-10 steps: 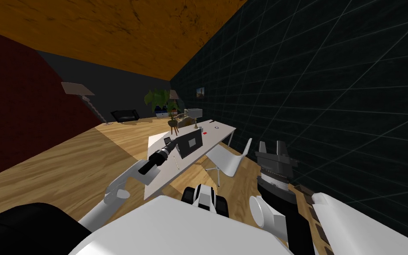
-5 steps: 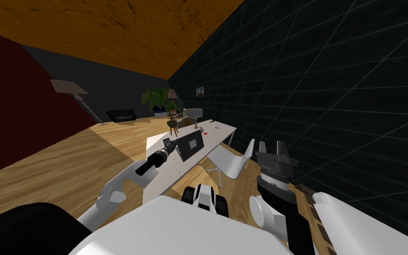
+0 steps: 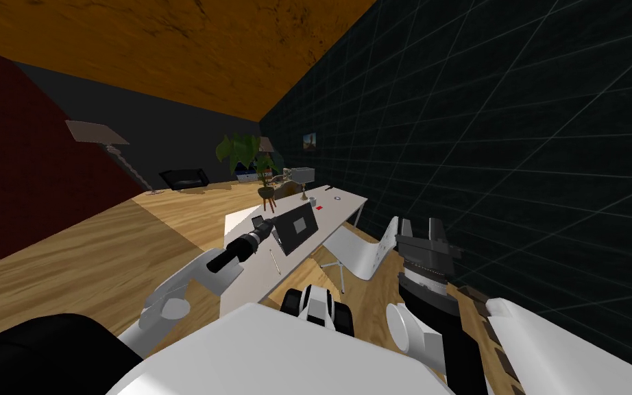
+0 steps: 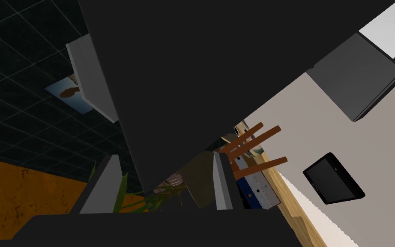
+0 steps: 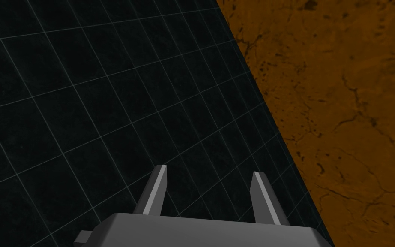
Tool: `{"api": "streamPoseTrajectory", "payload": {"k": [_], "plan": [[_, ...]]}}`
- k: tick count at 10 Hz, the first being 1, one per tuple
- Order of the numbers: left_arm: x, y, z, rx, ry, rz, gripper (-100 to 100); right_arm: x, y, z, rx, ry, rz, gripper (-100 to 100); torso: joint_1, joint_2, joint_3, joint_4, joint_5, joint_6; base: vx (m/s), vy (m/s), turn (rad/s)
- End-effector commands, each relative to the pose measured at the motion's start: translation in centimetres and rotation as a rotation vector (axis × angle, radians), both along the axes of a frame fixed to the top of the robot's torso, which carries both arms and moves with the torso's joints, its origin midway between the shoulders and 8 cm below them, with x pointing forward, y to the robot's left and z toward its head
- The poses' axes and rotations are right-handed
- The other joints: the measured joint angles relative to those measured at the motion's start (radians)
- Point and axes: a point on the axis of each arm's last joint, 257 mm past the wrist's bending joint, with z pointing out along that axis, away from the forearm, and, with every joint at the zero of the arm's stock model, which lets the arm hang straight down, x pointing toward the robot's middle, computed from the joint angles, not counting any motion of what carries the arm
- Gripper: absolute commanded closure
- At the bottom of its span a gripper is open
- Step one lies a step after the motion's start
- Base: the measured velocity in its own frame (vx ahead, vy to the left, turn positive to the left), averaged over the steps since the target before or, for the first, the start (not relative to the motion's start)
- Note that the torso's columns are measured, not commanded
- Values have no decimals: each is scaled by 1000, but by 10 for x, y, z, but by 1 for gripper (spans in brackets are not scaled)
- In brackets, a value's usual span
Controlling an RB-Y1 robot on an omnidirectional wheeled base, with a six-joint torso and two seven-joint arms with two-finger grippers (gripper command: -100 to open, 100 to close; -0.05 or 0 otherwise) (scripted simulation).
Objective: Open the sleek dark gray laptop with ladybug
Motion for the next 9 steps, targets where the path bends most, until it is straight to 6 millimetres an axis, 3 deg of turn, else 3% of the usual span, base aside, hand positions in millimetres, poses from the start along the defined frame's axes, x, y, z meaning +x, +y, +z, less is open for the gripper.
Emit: {"api": "streamPoseTrajectory", "payload": {"k": [1,2,3,6,7,8,9], "plan": [[19,-19,-12,-27,25,-61,100,0,0,0,0,0,0,0,0,0,0,-1,1,-1,3,-16,184],[20,-19,-17,-48,38,-61,100,0,0,0,0,0,0,0,0,0,0,-1,1,0,-6,-10,20],[27,-34,-30,-32,66,-111,100,0,0,0,0,0,0,0,0,-3,-1,-2,1,3,0,0,273],[39,-38,-31,-91,76,-121,100,0,0,0,0,0,0,0,1,-9,-5,-8,4,6,-6,-5,42],[48,-48,-45,-69,106,-161,100,0,0,0,0,0,0,0,-1,-10,-5,-7,3,5,0,-7,298],[59,-50,-40,-84,99,-165,100,0,0,0,0,0,0,0,-1,-10,-5,-8,3,3,3,-18,161],[58,-53,-42,-110,107,-172,100,0,0,0,0,0,0,0,-1,-8,-5,-8,3,5,-2,-7,-21]]}}
